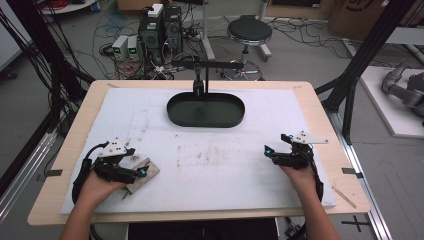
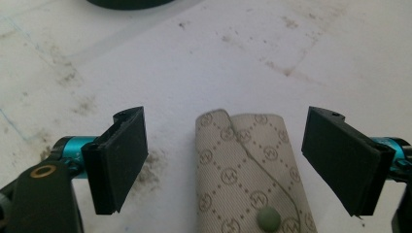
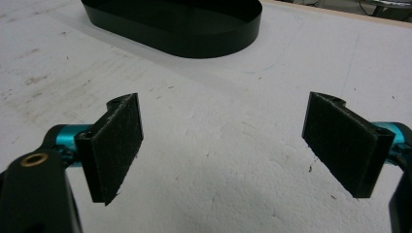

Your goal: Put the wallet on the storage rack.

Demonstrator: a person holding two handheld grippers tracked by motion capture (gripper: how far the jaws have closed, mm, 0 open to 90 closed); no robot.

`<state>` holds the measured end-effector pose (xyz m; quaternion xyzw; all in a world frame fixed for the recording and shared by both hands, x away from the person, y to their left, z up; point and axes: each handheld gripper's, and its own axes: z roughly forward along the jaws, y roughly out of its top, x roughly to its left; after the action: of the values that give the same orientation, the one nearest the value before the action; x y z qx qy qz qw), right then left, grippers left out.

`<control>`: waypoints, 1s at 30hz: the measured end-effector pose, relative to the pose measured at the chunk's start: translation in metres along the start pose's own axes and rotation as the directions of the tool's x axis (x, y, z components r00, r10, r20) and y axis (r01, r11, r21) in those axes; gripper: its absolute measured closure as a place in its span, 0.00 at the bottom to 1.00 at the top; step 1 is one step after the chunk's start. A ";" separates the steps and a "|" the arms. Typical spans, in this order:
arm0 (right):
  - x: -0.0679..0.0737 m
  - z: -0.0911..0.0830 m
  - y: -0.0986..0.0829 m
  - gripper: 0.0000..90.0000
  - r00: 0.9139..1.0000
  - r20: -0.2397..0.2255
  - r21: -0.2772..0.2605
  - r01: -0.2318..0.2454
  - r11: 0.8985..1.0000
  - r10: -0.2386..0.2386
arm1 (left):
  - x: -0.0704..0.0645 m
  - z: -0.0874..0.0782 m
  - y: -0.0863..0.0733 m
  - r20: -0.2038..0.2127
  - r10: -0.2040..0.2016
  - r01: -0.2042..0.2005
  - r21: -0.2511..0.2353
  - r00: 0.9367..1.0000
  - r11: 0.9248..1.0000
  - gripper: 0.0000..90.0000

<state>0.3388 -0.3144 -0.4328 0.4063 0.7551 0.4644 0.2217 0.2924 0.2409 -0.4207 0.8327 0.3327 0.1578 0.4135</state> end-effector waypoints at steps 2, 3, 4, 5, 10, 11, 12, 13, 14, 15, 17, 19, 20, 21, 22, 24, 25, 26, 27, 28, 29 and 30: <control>0.000 0.000 0.000 0.17 1.000 -0.001 0.001 0.000 1.000 0.000 | -0.002 -0.001 -0.005 0.003 0.002 -0.002 0.012 1.000 1.000 0.19; 0.000 0.000 0.000 0.17 1.000 0.001 0.000 -0.001 1.000 0.001 | -0.003 -0.001 -0.008 0.003 0.001 -0.001 0.017 1.000 1.000 0.19; 0.000 0.000 0.000 0.17 1.000 0.001 -0.001 -0.002 1.000 0.002 | -0.004 -0.001 -0.011 0.002 0.000 0.000 0.024 1.000 1.000 0.19; 0.000 0.000 0.000 0.17 1.000 0.001 0.000 -0.002 1.000 0.002 | -0.005 -0.001 -0.012 0.002 0.000 0.000 0.029 1.000 1.000 0.19; 0.000 0.001 0.000 0.17 1.000 0.000 0.002 -0.004 1.000 0.004 | -0.011 0.002 -0.022 0.008 -0.007 0.006 0.049 1.000 0.999 0.19; 0.000 0.001 0.000 0.17 1.000 0.000 0.002 -0.003 1.000 0.003 | -0.013 0.003 -0.023 0.010 -0.008 0.008 0.053 1.000 0.999 0.19; 0.000 0.001 0.000 0.17 1.000 0.001 0.003 -0.004 1.000 0.004 | -0.014 0.005 -0.025 0.011 -0.005 0.005 0.056 1.000 0.998 0.19; 0.000 0.001 0.000 0.17 1.000 0.002 0.003 -0.001 1.000 0.001 | -0.015 0.006 -0.026 0.009 -0.001 0.000 0.067 1.000 0.998 0.19; 0.000 0.001 0.000 0.17 1.000 0.001 0.001 0.003 1.000 -0.003 | -0.017 0.008 -0.027 0.005 0.001 -0.001 0.070 1.000 0.998 0.19; 0.000 0.001 0.000 0.17 1.000 0.000 0.000 0.002 1.000 -0.002 | -0.017 0.010 -0.028 0.005 0.008 -0.008 0.081 1.000 0.997 0.19; 0.000 0.001 0.000 0.17 1.000 -0.002 -0.001 0.000 1.000 0.000 | -0.019 0.013 -0.031 0.007 0.016 -0.017 0.089 1.000 0.996 0.19; 0.000 0.000 0.000 0.17 1.000 -0.002 0.000 -0.001 1.000 0.001 | -0.019 0.012 -0.031 0.003 0.017 -0.017 0.081 1.000 0.997 0.19; 0.000 0.000 0.000 0.17 1.000 0.000 -0.002 0.000 1.000 0.000 | -0.019 0.012 -0.031 0.004 0.020 -0.020 0.081 1.000 0.997 0.21; 0.000 0.000 0.000 0.17 1.000 0.001 -0.001 -0.001 1.000 0.001 | -0.019 0.010 -0.031 0.011 0.023 -0.024 0.074 1.000 0.997 0.26; 0.000 0.000 0.000 0.17 1.000 -0.001 -0.001 -0.002 1.000 0.002 | -0.018 0.010 -0.031 0.017 0.027 -0.028 0.068 0.999 0.997 0.34; 0.000 0.001 0.000 0.17 1.000 0.000 0.001 -0.004 1.000 0.004 | -0.017 0.009 -0.031 0.026 0.012 -0.014 0.061 1.000 0.998 0.36; 0.000 0.001 0.000 0.17 1.000 0.000 -0.001 0.000 1.000 0.000 | -0.016 0.009 -0.030 0.031 0.011 -0.013 0.060 0.999 0.998 0.38; 0.000 0.001 0.000 0.17 1.000 0.000 -0.002 0.001 1.000 -0.001 | -0.015 0.009 -0.030 0.034 0.007 -0.009 0.060 0.999 0.998 0.39; 0.000 0.001 0.000 0.17 1.000 -0.001 -0.002 0.002 1.000 -0.002 | -0.014 0.009 -0.028 0.039 0.002 -0.005 0.059 0.999 0.998 0.40; 0.000 0.001 0.000 0.17 1.000 -0.002 -0.002 0.001 1.000 -0.001 | -0.013 0.009 -0.027 0.039 0.004 -0.006 0.063 0.999 0.998 0.40; 0.000 0.000 0.000 0.17 1.000 0.002 -0.004 0.000 1.000 0.000 | -0.012 0.010 -0.025 0.038 0.008 -0.010 0.063 0.999 0.998 0.41; 0.000 0.000 0.000 0.17 1.000 0.001 -0.005 0.000 1.000 0.000 | -0.012 0.011 -0.023 0.041 0.008 -0.011 0.058 0.999 0.998 0.41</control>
<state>0.3392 -0.3144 -0.4328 0.4058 0.7540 0.4659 0.2230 0.2799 0.2365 -0.4449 0.8491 0.3246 0.1329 0.3950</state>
